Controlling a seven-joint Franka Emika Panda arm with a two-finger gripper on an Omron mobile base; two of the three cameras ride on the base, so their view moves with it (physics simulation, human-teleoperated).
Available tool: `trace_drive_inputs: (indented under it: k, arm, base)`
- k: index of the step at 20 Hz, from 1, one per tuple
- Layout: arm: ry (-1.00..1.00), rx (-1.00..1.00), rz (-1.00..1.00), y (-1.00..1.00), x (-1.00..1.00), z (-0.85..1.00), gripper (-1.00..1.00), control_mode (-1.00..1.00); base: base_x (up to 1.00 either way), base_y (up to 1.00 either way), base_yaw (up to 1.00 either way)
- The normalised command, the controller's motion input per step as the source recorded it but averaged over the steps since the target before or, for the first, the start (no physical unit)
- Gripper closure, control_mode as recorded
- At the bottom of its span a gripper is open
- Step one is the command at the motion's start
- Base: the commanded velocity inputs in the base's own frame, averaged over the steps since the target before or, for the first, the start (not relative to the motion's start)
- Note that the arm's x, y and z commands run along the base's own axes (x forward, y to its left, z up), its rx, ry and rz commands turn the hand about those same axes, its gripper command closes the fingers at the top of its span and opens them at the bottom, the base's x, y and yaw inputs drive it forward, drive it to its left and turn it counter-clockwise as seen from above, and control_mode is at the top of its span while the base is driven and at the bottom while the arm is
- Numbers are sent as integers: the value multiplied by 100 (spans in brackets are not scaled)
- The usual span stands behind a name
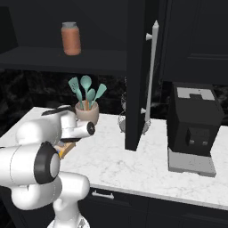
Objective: Pick the jam and place it on the digital scale for weighing, and close the cabinet.
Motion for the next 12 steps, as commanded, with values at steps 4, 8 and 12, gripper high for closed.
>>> trace_drive_inputs:
  k: [4, 8, 12]
  arm:
    - [0, 0, 0, 0, 0, 38, -100, -100]
    - [-1, -7, 0, -3, 1, -39, -100, -100]
    - [0, -3, 0, 0, 13, -34, -100, -100]
  base:
    - [0, 0, 0]
    - [0, 0, 0]
    - [0, 0, 0]
